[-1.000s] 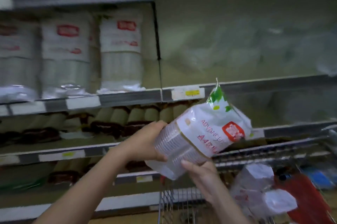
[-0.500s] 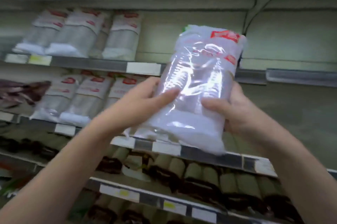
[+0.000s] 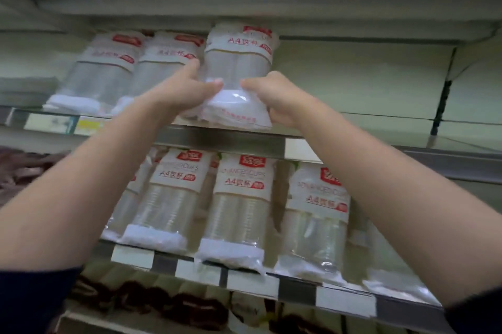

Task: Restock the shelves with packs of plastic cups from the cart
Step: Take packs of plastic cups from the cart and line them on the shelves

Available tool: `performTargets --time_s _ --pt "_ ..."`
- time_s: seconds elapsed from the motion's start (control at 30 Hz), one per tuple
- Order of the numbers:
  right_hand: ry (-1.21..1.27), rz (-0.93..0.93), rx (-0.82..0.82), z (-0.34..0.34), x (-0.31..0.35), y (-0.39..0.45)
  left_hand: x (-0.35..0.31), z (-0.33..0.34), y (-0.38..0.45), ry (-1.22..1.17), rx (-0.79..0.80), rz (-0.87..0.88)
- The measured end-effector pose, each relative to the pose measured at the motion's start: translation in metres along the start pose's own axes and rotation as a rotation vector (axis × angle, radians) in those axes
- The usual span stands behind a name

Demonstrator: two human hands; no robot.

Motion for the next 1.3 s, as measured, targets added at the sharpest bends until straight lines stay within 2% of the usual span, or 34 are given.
performTargets --time_s 0.07,0.13,0.2,0.27,0.4,0.47,0.57,0.63,0.77,0.87,1.0,1.17,1.3 --pt "-0.153 -0.019 -0.011 0.01 -0.008 0.008 0.011 0.012 0.015 0.109 -0.045 0.019" --pt "-0.337 -0.042 0.004 0.02 -0.015 0.013 0.023 0.02 0.022 0.316 -0.17 0.001" --pt "-0.423 -0.045 0.015 0.023 -0.02 0.012 0.025 0.027 0.02 0.501 -0.301 0.032" --pt "-0.458 -0.032 0.01 0.023 -0.024 0.012 0.027 0.028 0.017 0.568 -0.392 0.072" --pt "-0.5 -0.063 -0.032 0.023 -0.019 0.01 0.027 0.024 0.013 0.569 -0.484 0.082" --pt "-0.575 -0.079 -0.103 0.02 -0.013 0.004 0.025 0.019 0.009 0.546 -0.533 0.105" --pt "-0.561 -0.158 -0.266 -0.001 0.003 -0.026 0.006 0.024 -0.016 0.476 -0.668 0.306" --pt "-0.486 -0.247 -0.31 -0.02 0.011 -0.059 -0.01 0.043 -0.048 0.358 -0.684 0.461" --pt "-0.309 -0.24 -0.316 -0.067 -0.016 -0.136 -0.029 0.114 -0.122 0.032 -0.516 0.61" --pt "-0.23 -0.123 -0.308 -0.111 -0.061 -0.202 -0.03 0.188 -0.17 -0.141 -0.308 0.589" --pt "-0.264 0.11 -0.302 -0.183 -0.14 -0.298 -0.017 0.302 -0.231 -0.214 -0.042 0.405" --pt "-0.291 0.499 -0.32 -0.268 -0.277 -0.466 0.013 0.457 -0.337 -0.06 0.27 0.165" --pt "-0.198 0.893 -0.192 -0.298 -0.372 -0.643 0.055 0.574 -0.44 0.097 0.576 -0.193"
Point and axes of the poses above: each hand's wrist, its own y-axis towards the middle knuckle, its own z-axis out of the palm, x = y × z, the point moved 9 cm from there along y, towards the middle knuckle, and after that the axes turned 12 degrees about -z, right-handed, at the moved point
